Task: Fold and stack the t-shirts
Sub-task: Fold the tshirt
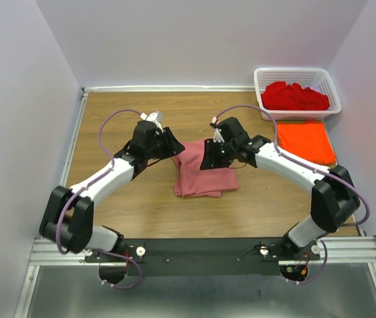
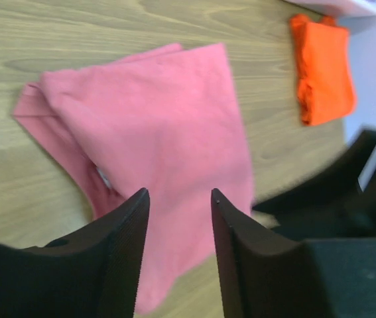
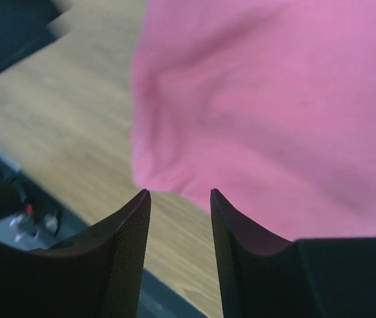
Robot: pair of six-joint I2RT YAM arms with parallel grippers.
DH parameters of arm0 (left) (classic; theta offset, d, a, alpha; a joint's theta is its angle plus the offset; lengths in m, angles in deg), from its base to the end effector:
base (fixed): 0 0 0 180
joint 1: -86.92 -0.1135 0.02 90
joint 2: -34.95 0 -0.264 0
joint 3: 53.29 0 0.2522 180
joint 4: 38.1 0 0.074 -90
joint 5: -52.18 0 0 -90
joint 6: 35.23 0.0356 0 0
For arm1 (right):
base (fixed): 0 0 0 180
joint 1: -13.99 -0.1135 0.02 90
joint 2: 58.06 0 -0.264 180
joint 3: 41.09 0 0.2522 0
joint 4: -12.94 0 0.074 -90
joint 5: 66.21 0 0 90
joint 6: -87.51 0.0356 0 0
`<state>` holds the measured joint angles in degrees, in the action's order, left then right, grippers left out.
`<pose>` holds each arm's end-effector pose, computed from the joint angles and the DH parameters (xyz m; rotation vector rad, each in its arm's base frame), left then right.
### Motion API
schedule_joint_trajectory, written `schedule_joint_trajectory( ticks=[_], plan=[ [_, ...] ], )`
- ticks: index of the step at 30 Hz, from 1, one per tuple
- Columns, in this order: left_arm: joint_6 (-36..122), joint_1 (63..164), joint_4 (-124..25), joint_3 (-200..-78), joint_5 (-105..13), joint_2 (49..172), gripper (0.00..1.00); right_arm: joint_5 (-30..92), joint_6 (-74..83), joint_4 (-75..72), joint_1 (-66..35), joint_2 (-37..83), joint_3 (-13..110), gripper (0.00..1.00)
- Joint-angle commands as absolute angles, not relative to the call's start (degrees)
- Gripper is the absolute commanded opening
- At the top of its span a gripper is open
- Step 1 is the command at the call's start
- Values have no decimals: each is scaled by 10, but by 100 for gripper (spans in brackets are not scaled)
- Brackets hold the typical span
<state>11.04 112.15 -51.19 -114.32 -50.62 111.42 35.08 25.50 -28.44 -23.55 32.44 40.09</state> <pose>0.2652 -0.1337 0.2511 -0.2086 2.1923 -0.9428 0.2655 0.2128 0.2524 -0.3051 2.5602 0.7121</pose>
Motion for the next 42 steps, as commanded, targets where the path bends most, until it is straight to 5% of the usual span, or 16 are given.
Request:
schedule_joint_trajectory(
  ticks=[1, 28, 34, 42],
  plan=[
    [148, 1117, -500, -1183, -471, 1185, 46, 486, 264, -182, -241, 326, 358, 48],
    [179, 1096, -534, -1278, -400, 1384, 54, 548, 237, -76, -285, 459, 332, 46],
    [184, 1096, -521, -1297, -405, 1421, 43, 558, 220, -74, -291, 491, 335, 46],
    [208, 1092, -521, -1350, -355, 1478, 12, 581, 211, -75, -312, 514, 312, 46]
  ],
)
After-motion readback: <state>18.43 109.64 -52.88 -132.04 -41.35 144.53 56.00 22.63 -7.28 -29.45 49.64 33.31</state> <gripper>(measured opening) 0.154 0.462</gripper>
